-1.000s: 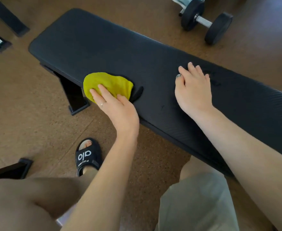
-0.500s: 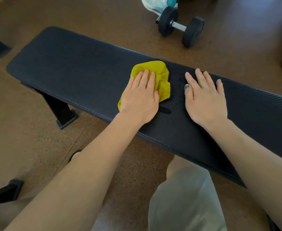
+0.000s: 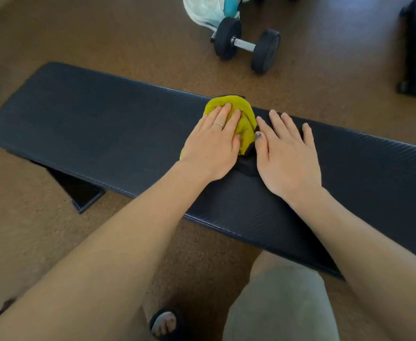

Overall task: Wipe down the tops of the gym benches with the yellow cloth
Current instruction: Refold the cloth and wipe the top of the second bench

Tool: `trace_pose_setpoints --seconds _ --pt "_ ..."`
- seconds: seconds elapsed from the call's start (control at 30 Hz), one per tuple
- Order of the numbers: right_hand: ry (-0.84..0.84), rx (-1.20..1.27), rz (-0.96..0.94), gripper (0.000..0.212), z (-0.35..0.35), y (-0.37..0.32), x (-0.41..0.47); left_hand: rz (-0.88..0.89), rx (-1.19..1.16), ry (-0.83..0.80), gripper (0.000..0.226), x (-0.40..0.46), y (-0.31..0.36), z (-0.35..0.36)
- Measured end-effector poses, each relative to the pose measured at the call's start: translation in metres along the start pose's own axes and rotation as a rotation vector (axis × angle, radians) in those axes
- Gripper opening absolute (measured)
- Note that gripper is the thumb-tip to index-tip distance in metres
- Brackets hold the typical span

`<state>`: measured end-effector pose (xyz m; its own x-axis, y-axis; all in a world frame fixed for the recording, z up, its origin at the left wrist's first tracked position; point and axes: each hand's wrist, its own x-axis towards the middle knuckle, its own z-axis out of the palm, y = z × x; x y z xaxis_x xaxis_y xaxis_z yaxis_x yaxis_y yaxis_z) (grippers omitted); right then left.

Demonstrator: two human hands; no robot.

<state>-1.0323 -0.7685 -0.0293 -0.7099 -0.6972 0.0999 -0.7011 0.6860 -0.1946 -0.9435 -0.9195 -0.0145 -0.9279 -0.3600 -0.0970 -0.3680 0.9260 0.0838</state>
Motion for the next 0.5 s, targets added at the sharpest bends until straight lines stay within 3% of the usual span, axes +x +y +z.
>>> trace_pose_setpoints --seconds 0.13,0.37,0.5 --pt "0.02 0.056 0.024 0.062 -0.002 0.0 -0.002 0.019 -0.004 -0.029 0.062 0.017 0.004 -0.004" --pt "0.106 0.118 0.189 0.061 -0.002 0.002 -0.003 0.19 -0.049 -0.048 0.071 -0.079 -0.001 -0.005" --pt "0.107 0.1 0.202 0.058 0.0 0.001 0.0 0.241 -0.016 -0.045 0.071 -0.042 -0.008 -0.002"
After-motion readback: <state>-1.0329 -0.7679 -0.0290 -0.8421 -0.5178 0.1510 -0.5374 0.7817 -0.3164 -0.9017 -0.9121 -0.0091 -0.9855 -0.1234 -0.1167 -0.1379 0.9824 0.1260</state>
